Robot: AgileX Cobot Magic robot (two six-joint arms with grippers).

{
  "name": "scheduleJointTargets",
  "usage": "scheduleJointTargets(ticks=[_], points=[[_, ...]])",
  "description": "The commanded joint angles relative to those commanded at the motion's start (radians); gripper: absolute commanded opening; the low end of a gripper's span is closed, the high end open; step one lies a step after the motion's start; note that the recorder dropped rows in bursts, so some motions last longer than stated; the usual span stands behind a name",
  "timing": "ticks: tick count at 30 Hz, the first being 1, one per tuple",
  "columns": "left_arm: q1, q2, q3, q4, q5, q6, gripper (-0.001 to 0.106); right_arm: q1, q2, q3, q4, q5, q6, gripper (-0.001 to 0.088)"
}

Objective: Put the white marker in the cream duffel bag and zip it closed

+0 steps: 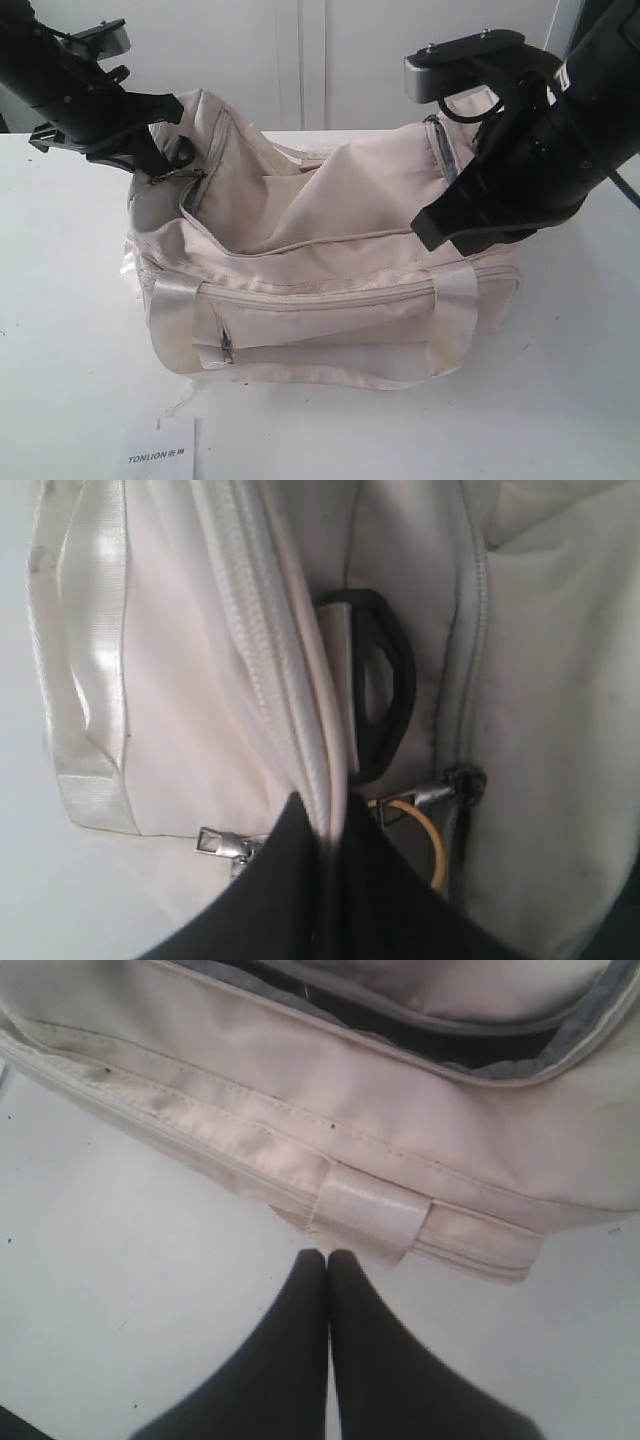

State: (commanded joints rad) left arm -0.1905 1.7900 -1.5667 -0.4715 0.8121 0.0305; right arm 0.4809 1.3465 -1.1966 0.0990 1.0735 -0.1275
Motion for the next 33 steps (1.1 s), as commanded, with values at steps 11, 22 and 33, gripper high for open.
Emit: scheduleJointTargets(ticks=[11, 22, 33], points=[[0.072, 0.000, 0.000, -0.197, 0.074, 0.134, 0.000, 0.000, 0.022, 0.000, 0.290, -0.235, 0.000, 0.0000], [0.073, 0.000, 0.000, -0.310, 0.067, 0.186, 0.000, 0.000, 0.111, 0.000, 0.542, -0.437, -0.005, 0.0000], [0.073, 0.000, 0.000, -0.360, 0.065, 0.213, 0.000, 0.000, 0.202, 0.000, 0.841, -0.518, -0.154, 0.0000]])
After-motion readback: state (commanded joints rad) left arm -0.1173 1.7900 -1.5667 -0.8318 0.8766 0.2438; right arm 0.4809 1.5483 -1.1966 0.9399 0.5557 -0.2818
